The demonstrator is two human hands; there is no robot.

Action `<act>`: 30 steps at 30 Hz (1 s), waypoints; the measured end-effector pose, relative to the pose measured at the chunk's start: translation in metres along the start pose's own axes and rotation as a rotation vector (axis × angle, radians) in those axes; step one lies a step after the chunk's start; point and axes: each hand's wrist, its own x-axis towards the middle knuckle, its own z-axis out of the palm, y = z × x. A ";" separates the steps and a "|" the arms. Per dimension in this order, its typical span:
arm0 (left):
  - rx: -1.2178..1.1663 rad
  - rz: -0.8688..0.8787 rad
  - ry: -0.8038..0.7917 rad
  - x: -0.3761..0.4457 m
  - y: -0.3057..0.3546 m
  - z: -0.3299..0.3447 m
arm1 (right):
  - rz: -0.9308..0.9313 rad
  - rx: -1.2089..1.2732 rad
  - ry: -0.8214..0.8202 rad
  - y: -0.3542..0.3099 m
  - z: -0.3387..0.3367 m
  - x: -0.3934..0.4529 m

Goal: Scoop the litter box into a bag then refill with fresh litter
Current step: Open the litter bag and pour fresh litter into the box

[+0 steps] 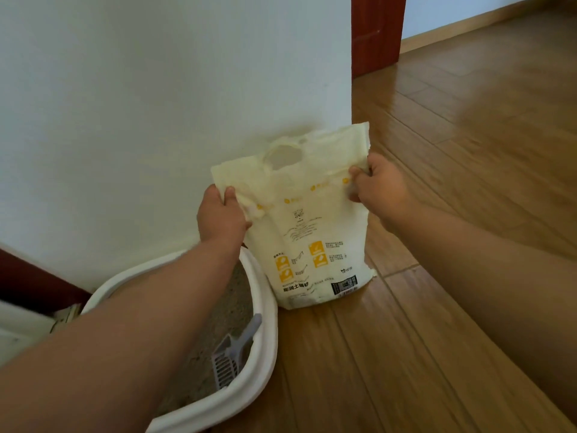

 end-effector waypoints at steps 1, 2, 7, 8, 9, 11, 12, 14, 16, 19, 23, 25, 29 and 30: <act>-0.034 -0.033 0.010 0.011 0.003 0.004 | -0.002 0.009 -0.017 0.000 0.004 0.010; -0.069 -0.068 0.025 0.020 0.006 0.007 | -0.013 -0.004 -0.030 0.000 0.008 0.020; -0.194 -0.195 0.051 0.040 -0.004 0.026 | -0.027 -0.110 -0.129 0.005 0.031 0.056; -0.203 -0.212 0.031 0.038 -0.007 0.028 | -0.024 -0.155 -0.153 0.006 0.034 0.057; -0.193 -0.229 -0.003 0.037 -0.013 0.030 | -0.015 -0.195 -0.173 0.009 0.037 0.058; -0.139 -0.244 -0.101 0.035 -0.025 0.032 | 0.007 -0.265 -0.192 0.019 0.040 0.059; -0.108 -0.252 -0.165 0.033 -0.030 0.032 | 0.025 -0.299 -0.197 0.025 0.041 0.058; -0.016 -0.258 -0.269 0.032 -0.043 0.032 | 0.040 -0.374 -0.191 0.038 0.041 0.057; 0.073 -0.246 -0.326 0.031 -0.056 0.029 | 0.014 -0.438 -0.174 0.048 0.041 0.055; 0.289 -0.132 -0.378 0.031 -0.072 0.019 | -0.026 -0.415 -0.152 0.053 0.044 0.051; 0.457 -0.031 -0.313 0.028 -0.071 0.013 | 0.021 -0.281 -0.111 0.051 0.046 0.056; 0.346 -0.076 -0.282 0.032 -0.065 0.013 | 0.013 -0.265 -0.092 0.046 0.046 0.061; 0.164 -0.176 -0.212 0.049 -0.051 0.016 | 0.040 -0.166 -0.024 0.038 0.038 0.072; 0.129 -0.206 -0.189 0.054 -0.050 0.016 | 0.050 -0.139 -0.009 0.035 0.039 0.074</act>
